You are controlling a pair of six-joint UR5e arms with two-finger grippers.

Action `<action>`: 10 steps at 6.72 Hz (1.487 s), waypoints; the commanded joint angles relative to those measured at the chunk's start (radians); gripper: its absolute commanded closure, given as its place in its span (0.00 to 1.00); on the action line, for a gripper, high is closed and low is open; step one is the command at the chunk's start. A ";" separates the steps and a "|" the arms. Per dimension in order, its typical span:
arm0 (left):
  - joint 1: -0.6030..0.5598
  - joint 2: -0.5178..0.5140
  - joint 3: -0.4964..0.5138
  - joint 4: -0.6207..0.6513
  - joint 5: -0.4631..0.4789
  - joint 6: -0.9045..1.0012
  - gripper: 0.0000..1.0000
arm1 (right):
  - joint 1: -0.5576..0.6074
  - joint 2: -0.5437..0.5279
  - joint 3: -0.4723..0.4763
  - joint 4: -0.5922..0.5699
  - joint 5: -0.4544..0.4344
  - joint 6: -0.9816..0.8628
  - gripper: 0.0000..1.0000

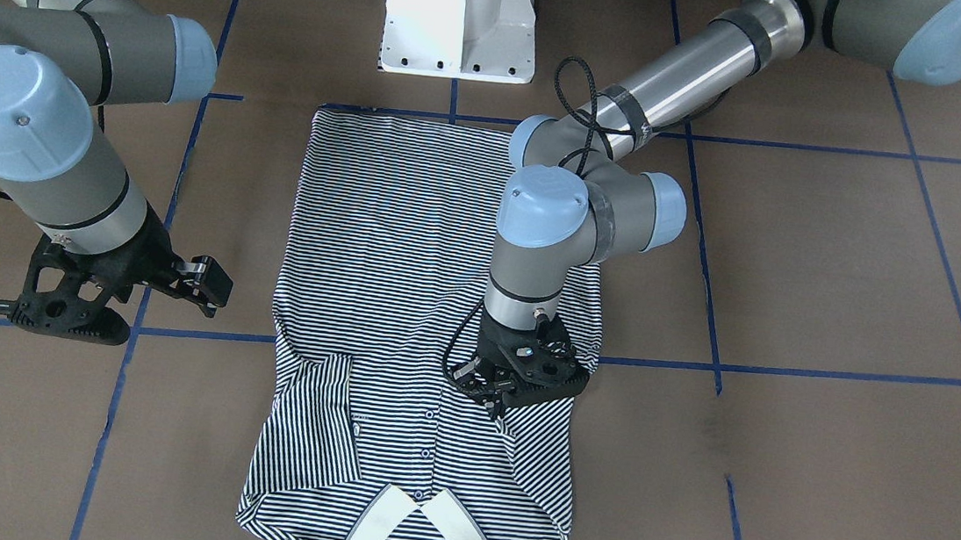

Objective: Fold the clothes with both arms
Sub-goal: 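Fold the sleeve nearest the left gripper over the chest while right arm lowers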

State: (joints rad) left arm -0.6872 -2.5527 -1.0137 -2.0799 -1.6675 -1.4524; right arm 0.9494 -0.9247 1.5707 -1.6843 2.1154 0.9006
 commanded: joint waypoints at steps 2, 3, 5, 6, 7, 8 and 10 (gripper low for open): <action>0.003 -0.009 0.043 -0.095 -0.001 0.056 0.00 | -0.015 -0.002 0.003 0.000 -0.005 0.004 0.00; 0.003 -0.003 0.003 -0.095 -0.011 0.094 0.00 | -0.018 -0.011 0.011 0.008 -0.005 0.018 0.00; 0.002 0.108 -0.160 -0.066 -0.101 0.200 0.00 | -0.084 -0.183 0.031 0.389 -0.030 0.248 0.00; 0.000 0.200 -0.287 -0.010 -0.101 0.264 0.00 | -0.169 -0.285 0.095 0.476 -0.123 0.394 0.00; -0.001 0.268 -0.428 0.103 -0.110 0.356 0.00 | -0.276 -0.381 0.223 0.468 -0.234 0.469 0.00; -0.003 0.335 -0.556 0.171 -0.129 0.398 0.00 | -0.361 -0.469 0.365 0.442 -0.262 0.595 0.00; -0.002 0.413 -0.626 0.170 -0.132 0.408 0.00 | -0.635 -0.467 0.552 0.193 -0.468 0.799 0.00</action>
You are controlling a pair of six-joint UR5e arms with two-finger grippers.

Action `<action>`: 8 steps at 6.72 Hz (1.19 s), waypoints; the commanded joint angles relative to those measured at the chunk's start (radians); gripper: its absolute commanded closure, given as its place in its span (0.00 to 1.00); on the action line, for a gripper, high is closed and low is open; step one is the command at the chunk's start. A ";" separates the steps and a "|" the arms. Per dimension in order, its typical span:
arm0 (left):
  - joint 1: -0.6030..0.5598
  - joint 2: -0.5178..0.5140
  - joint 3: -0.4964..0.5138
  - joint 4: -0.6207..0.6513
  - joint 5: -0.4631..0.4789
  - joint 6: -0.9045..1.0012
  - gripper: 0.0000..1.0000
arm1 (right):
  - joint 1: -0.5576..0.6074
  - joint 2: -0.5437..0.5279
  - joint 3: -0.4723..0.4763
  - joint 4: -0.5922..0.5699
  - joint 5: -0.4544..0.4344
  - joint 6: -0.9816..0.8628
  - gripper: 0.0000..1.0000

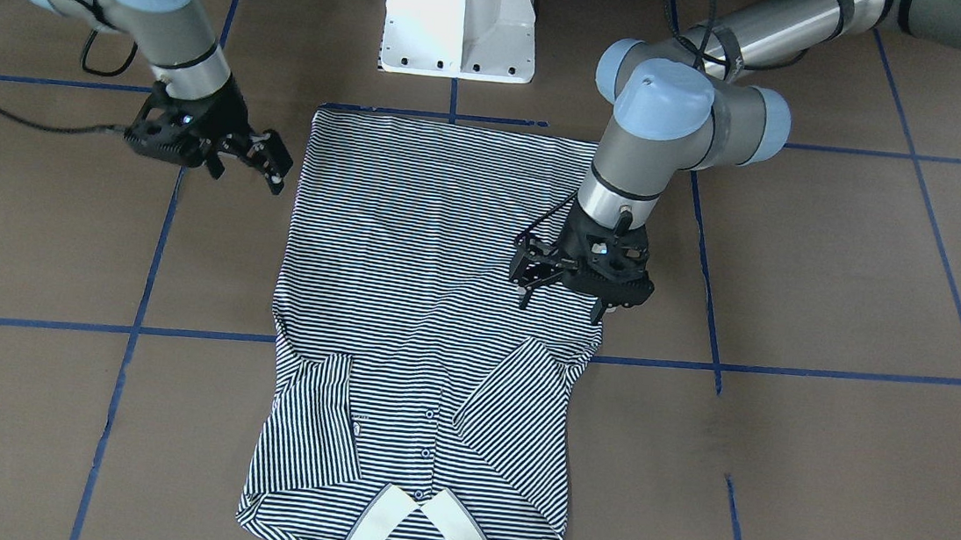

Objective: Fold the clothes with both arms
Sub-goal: 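Move both grippers to the hem corners nearest the robot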

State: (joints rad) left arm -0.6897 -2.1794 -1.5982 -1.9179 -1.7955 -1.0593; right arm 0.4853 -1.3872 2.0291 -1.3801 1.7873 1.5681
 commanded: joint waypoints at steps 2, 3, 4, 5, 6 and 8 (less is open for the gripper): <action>0.001 0.059 -0.042 0.000 -0.004 0.033 0.00 | -0.337 -0.004 0.080 -0.114 -0.259 0.233 0.00; 0.001 0.067 -0.042 -0.003 -0.002 0.042 0.00 | -0.346 -0.003 0.032 -0.112 -0.261 0.231 0.00; 0.001 0.067 -0.042 -0.004 -0.002 0.045 0.00 | -0.353 0.007 0.007 -0.111 -0.252 0.224 0.00; 0.001 0.067 -0.042 -0.006 -0.002 0.045 0.00 | -0.352 0.004 0.005 -0.112 -0.250 0.221 0.00; 0.001 0.067 -0.043 -0.006 -0.002 0.045 0.00 | -0.347 0.004 0.006 -0.112 -0.249 0.219 0.00; 0.001 0.067 -0.043 -0.006 -0.002 0.047 0.00 | -0.349 0.004 0.010 -0.112 -0.244 0.221 0.40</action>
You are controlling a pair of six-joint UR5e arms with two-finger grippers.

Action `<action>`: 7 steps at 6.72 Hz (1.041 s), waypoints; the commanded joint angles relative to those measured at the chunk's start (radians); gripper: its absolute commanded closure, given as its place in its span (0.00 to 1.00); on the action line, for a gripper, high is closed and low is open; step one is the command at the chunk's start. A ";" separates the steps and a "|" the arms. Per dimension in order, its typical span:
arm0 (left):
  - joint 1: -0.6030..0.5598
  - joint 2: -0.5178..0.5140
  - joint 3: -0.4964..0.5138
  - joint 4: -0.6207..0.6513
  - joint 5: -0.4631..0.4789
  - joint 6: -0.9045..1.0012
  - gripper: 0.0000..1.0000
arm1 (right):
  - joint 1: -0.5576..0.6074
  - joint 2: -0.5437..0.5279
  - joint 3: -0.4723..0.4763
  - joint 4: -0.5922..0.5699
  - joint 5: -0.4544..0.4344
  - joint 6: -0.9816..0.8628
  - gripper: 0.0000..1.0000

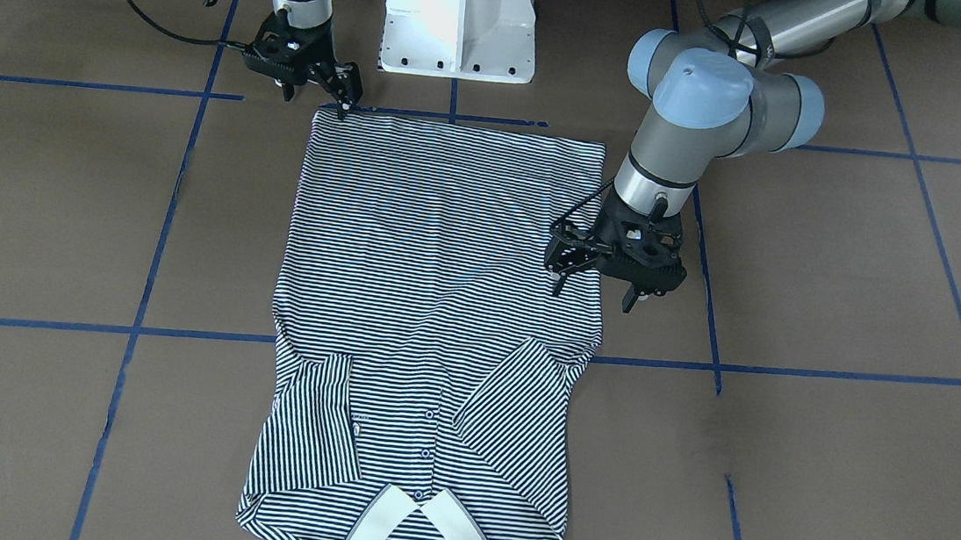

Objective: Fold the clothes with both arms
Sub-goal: 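Move both grippers to the hem corners nearest the robot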

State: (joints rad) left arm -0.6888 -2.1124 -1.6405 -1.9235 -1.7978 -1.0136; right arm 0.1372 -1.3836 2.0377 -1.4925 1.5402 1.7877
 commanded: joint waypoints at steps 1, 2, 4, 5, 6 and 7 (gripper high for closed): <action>0.000 0.000 0.001 0.000 0.000 0.001 0.00 | -0.001 0.000 0.001 0.000 0.014 -0.001 0.74; 0.000 0.000 0.001 -0.002 0.000 0.001 0.00 | -0.001 0.000 -0.001 0.000 0.020 -0.010 0.92; 0.002 -0.001 0.001 -0.014 0.000 0.001 0.00 | 0.007 0.000 -0.002 0.000 0.026 -0.021 1.00; 0.003 -0.001 0.001 -0.014 0.000 0.000 0.00 | 0.016 0.000 -0.001 0.000 0.037 -0.021 1.00; 0.002 -0.003 0.001 -0.015 0.000 0.000 0.00 | 0.025 0.000 0.007 0.000 0.047 -0.021 1.00; 0.000 -0.001 -0.002 -0.014 -0.002 -0.003 0.00 | 0.028 0.000 0.033 0.001 0.038 -0.016 1.00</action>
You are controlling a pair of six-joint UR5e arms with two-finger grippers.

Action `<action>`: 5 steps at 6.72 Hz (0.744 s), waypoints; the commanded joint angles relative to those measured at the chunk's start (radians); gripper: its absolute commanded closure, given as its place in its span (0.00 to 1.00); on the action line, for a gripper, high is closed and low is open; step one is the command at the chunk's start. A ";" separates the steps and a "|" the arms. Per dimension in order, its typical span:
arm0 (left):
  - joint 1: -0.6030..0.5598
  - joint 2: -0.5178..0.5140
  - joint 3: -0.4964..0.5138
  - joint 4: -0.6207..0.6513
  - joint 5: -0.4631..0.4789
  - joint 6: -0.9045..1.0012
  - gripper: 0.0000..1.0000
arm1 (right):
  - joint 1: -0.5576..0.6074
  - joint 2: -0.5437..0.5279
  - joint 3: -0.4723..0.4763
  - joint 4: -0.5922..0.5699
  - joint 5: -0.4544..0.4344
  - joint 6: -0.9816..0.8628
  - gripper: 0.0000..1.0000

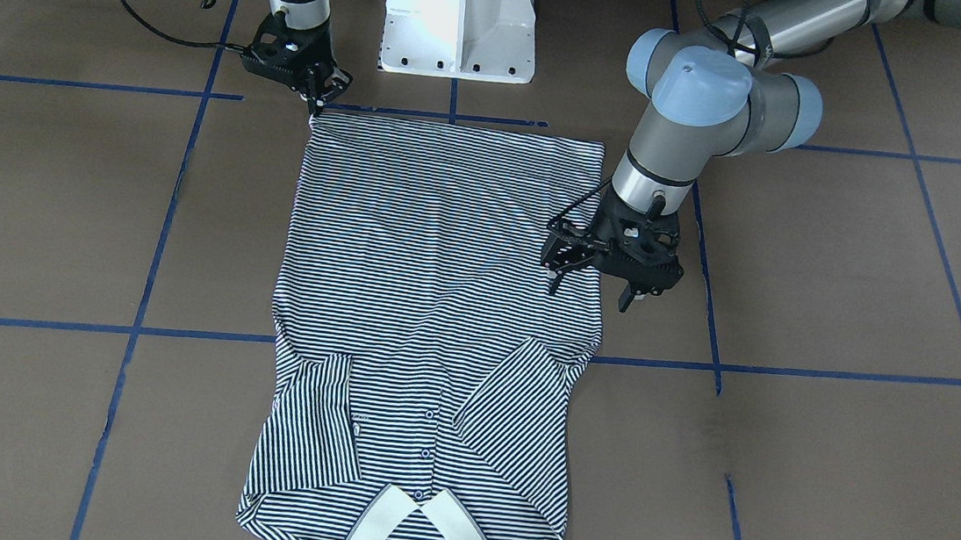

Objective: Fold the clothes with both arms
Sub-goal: 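Move both grippers to the hem corners nearest the robot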

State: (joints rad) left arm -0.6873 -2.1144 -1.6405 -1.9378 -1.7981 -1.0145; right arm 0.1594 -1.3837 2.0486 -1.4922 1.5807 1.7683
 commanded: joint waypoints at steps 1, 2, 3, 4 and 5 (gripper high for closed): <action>0.000 0.029 -0.046 0.016 -0.030 -0.036 0.00 | 0.012 0.000 0.040 0.001 -0.005 0.006 1.00; 0.014 0.171 -0.161 0.010 -0.080 -0.187 0.00 | 0.020 0.000 0.057 0.000 -0.007 0.007 1.00; 0.075 0.280 -0.285 0.014 -0.073 -0.313 0.00 | 0.031 0.000 0.071 0.001 -0.002 0.005 1.00; 0.191 0.356 -0.355 0.025 0.036 -0.443 0.00 | 0.029 0.000 0.077 0.001 -0.007 0.005 1.00; 0.281 0.352 -0.378 0.118 0.102 -0.555 0.01 | 0.032 -0.001 0.081 0.001 -0.011 0.003 1.00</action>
State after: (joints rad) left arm -0.5119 -1.7966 -1.9653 -1.8914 -1.7744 -1.4329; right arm 0.1885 -1.3839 2.1228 -1.4912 1.5737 1.7731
